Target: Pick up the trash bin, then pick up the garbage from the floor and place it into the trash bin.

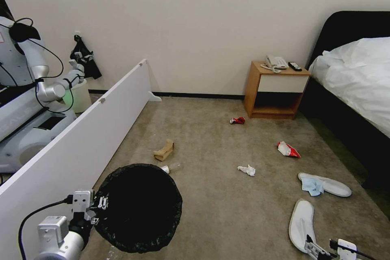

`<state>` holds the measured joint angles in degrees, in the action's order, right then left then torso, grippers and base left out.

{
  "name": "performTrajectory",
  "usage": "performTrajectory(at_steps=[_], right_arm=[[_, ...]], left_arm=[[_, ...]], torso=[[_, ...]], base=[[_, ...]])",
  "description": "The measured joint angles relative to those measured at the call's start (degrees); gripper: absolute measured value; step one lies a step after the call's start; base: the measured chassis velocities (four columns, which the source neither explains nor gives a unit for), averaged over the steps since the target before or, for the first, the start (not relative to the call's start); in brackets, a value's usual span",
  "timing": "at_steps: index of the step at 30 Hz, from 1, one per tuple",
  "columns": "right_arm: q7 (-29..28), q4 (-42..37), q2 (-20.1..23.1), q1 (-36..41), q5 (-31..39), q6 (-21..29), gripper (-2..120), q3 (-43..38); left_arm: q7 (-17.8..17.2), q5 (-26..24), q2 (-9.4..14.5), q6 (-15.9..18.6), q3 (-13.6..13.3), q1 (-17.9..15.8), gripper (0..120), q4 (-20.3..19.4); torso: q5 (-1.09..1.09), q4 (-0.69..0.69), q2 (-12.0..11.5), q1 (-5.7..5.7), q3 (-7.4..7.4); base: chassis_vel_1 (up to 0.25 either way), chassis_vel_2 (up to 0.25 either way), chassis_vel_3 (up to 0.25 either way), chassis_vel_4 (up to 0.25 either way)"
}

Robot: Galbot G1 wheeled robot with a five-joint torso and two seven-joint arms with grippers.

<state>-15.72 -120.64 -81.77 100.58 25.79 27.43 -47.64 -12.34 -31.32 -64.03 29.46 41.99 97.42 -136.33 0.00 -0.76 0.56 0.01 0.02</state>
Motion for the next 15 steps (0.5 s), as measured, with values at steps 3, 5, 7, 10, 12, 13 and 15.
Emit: performTrajectory(at_steps=[3, 5, 7, 10, 12, 13, 15], right_arm=[[0.1, 0.7, 0.0, -0.6, 0.0, 0.0, 100, -0.1], [0.4, 2.2, 0.1, -1.7, 0.1, 0.0, 100, -0.4], [0.6, 2.7, 0.2, -2.0, 0.1, -0.2, 100, -0.5], [0.8, 3.6, 0.5, -2.5, 0.2, -0.5, 100, -0.8], [0.8, 4.3, 0.9, -2.9, 0.4, -0.6, 100, -0.8], [0.8, 4.3, 0.9, -2.9, 0.4, -0.6, 100, -0.8], [0.8, 5.0, 1.5, -3.2, 0.6, -0.7, 100, -0.8]], left_arm=[[0.0, 0.0, 0.0, 0.0, 0.0, 0.0, 4, 0.0], [0.0, 0.0, 0.1, 0.1, 0.0, -0.1, 4, -0.1], [0.0, 0.0, 0.1, 0.1, 0.0, -0.1, 4, -0.1], [0.0, -0.1, 0.2, 0.1, 0.0, -0.1, 4, -0.1], [0.0, -0.2, 0.2, 0.1, 0.1, 0.0, 4, -0.2], [0.0, -0.2, 0.2, 0.1, 0.1, 0.0, 4, -0.2], [0.0, -0.2, 0.2, 0.2, 0.2, 0.2, 4, -0.3]], torso=[[0.0, 0.0, 0.0, 0.0, 0.0], [0.0, 0.0, 0.0, 0.0, 0.0], [0.0, 0.0, 0.0, 0.0, 0.0], [0.0, 0.0, 0.0, 0.0, 0.0], [0.0, 0.0, 0.0, 0.0, 0.0], [0.0, 0.0, 0.0, 0.0, 0.0], [0.0, 0.0, 0.0, 0.0, 0.0]], base=[[0.0, 0.0, 0.0, 0.0], [0.0, 0.0, 0.0, 0.0], [0.0, 0.0, 0.0, 0.0], [0.0, 0.0, 0.0, 0.0], [0.0, 0.0, 0.0, 0.0], [0.0, 0.0, 0.0, 0.0], [0.0, 0.0, 0.0, 0.0]])
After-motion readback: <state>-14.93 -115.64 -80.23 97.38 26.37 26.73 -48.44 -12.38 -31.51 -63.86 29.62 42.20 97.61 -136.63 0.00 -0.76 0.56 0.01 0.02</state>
